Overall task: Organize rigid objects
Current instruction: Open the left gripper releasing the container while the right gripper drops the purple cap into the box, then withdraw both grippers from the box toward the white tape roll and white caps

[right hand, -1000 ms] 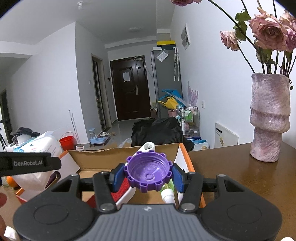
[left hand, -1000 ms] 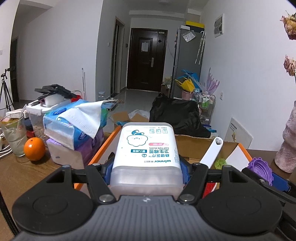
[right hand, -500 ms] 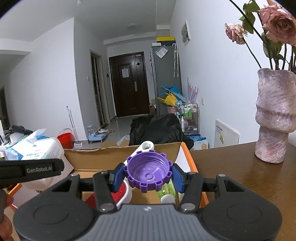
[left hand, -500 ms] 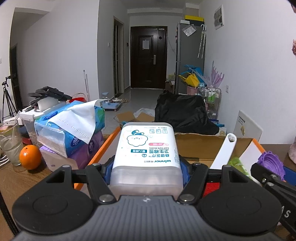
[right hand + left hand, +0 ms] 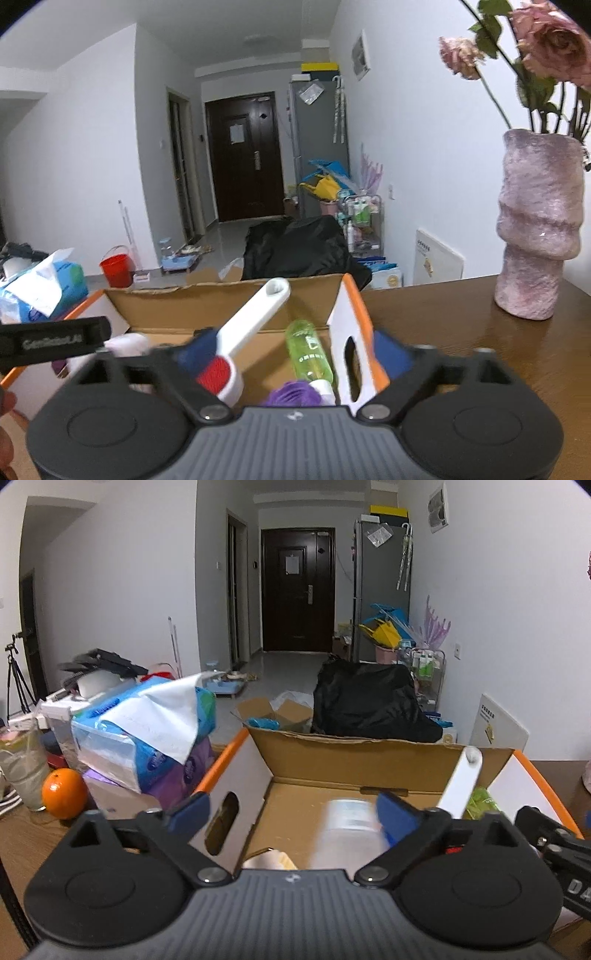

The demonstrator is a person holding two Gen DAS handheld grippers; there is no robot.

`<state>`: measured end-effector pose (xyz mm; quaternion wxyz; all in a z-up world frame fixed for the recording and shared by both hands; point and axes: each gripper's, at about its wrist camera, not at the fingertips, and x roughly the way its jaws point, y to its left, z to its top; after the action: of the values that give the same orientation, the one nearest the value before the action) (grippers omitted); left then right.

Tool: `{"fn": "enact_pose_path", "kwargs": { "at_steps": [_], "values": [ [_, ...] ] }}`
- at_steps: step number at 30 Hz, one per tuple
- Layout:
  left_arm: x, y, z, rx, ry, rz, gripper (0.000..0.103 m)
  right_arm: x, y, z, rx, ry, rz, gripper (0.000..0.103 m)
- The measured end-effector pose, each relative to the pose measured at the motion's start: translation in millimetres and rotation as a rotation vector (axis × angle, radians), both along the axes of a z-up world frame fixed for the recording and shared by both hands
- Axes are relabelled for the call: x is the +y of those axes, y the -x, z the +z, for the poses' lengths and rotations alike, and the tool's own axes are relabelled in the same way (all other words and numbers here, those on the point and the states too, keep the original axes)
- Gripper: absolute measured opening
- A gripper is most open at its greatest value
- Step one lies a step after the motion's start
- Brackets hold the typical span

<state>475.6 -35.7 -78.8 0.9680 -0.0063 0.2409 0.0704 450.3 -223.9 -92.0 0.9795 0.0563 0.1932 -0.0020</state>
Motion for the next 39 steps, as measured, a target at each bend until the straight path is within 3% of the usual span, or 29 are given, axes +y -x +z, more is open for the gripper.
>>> {"fn": "enact_pose_path", "kwargs": {
  "at_steps": [2, 39],
  "values": [
    [2, 0, 1, 0.0, -0.003, 0.016, 0.103, -2, 2, 2, -0.005, -0.007, 0.004, 0.103],
    [8, 31, 19, -0.024, -0.003, 0.02, 0.103, 1, 32, 26, -0.041, 0.035, 0.02, 0.103]
  ]
}}
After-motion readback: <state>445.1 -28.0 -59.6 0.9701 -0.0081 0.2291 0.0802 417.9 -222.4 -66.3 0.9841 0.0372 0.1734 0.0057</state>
